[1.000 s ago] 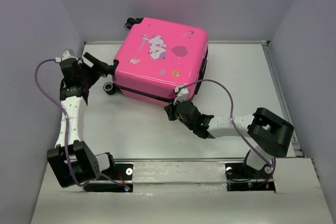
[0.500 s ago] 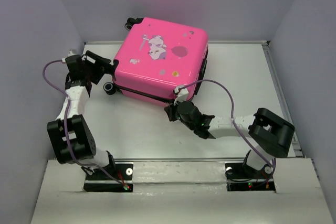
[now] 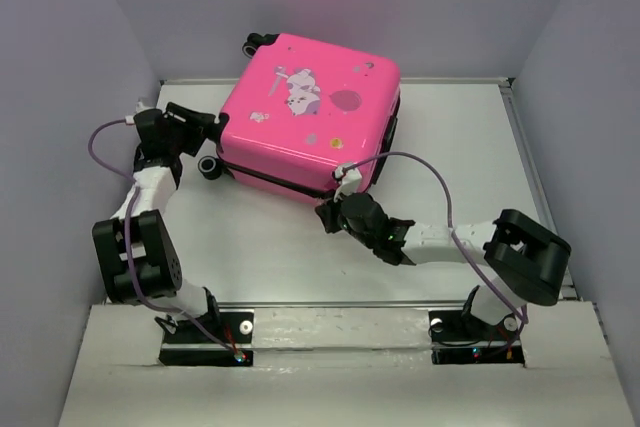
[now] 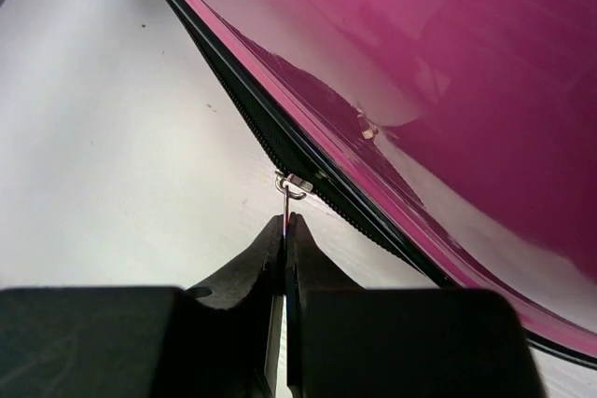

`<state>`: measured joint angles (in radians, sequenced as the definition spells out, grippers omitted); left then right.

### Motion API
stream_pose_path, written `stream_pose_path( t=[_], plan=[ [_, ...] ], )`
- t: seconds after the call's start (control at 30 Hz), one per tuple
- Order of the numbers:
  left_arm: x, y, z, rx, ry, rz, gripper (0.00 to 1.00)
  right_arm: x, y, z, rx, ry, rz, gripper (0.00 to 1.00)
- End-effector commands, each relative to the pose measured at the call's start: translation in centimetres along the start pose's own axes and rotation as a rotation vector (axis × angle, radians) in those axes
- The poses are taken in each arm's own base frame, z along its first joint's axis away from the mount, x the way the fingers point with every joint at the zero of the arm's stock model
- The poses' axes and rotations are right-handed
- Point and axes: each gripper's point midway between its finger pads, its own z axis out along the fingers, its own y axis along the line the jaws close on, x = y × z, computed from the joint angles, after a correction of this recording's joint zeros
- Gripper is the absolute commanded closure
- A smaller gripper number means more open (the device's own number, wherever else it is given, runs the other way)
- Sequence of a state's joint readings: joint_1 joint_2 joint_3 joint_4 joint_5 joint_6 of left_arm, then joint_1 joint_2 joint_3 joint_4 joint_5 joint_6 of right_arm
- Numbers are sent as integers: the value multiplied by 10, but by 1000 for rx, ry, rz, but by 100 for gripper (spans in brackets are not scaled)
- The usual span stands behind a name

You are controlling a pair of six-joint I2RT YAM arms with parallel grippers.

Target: Pack the luggage

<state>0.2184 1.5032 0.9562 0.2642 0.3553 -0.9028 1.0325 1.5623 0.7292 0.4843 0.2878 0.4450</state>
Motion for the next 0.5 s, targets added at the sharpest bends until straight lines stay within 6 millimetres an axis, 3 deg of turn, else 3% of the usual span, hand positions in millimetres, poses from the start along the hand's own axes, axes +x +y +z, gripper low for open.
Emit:
stream_pose_path(
  t=[0.0, 0.03, 0.13, 0.17, 0.2, 0.27, 0.37, 0.4, 0.47],
  plan=[
    [56, -59, -20, 190, 50, 160, 94, -10, 33, -17, -126, 28, -4, 93],
    [88, -83, -33, 258, 100, 190, 94, -15, 37, -17, -132, 29, -8, 93],
    [143, -96, -56, 327, 200, 223, 94, -21, 47, -14, -160, 36, -13, 93],
    [169, -101, -74, 366, 255, 244, 94, -22, 50, -14, -174, 39, -14, 93],
    [182, -103, -84, 388, 287, 240, 94, -20, 52, -11, -178, 48, -14, 93],
    [206, -103, -112, 437, 347, 251, 94, -23, 64, -4, -218, 58, -15, 93],
    [221, -98, -138, 468, 399, 250, 94, -24, 80, 5, -260, 68, -22, 93],
    [226, -91, -151, 471, 416, 252, 94, -39, 93, 10, -291, 43, -26, 93],
    [228, -90, -169, 497, 419, 253, 94, -23, 113, 22, -326, 84, -55, 93]
  ],
)
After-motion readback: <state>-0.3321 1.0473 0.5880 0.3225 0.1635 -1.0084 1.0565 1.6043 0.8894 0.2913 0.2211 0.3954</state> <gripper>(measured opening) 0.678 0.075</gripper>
